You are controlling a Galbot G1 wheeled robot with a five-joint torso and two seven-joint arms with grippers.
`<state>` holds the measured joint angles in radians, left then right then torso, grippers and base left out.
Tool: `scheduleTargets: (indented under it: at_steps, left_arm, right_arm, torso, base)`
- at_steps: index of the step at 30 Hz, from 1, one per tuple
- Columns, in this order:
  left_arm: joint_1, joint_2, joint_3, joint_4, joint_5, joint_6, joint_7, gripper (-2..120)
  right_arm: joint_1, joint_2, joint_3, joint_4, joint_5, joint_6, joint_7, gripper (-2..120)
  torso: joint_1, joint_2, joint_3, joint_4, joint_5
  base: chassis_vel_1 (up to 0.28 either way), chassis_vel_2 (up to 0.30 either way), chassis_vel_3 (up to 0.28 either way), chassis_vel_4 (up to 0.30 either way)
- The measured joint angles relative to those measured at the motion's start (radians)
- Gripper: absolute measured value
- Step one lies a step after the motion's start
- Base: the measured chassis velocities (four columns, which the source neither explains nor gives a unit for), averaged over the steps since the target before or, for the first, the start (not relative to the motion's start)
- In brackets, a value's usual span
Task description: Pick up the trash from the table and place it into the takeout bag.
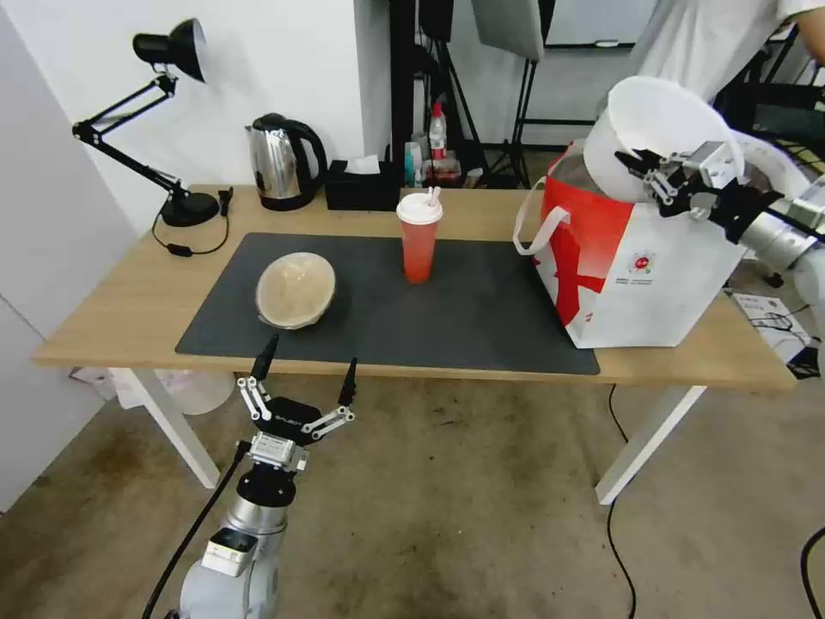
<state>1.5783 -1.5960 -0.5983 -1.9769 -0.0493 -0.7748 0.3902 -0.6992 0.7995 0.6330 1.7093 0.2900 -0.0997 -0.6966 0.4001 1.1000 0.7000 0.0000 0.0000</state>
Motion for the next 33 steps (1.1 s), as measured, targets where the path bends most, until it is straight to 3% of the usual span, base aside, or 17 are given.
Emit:
scheduleTargets:
  at_steps: [13, 33]
  left_arm:
    - [-0.001, 0.0, -0.003, -0.001, 0.0, -0.004, 0.0, 100]
    - [-0.009, 0.0, -0.006, -0.003, 0.001, -0.004, -0.001, 100]
  right_arm:
    - [-0.007, 0.005, -0.001, -0.005, -0.021, 0.0, 0.016, 4]
    - [-0.01, 0.001, 0.002, 0.006, -0.026, -0.002, 0.042, 80]
  torso:
    - [0.0, 0.0, 0.0, 0.0, 0.0]
    - [0.0, 0.0, 0.0, 0.0, 0.0]
  base:
    - [0.0, 0.0, 0.0, 0.0]
    - [0.0, 0.0, 0.0, 0.0]
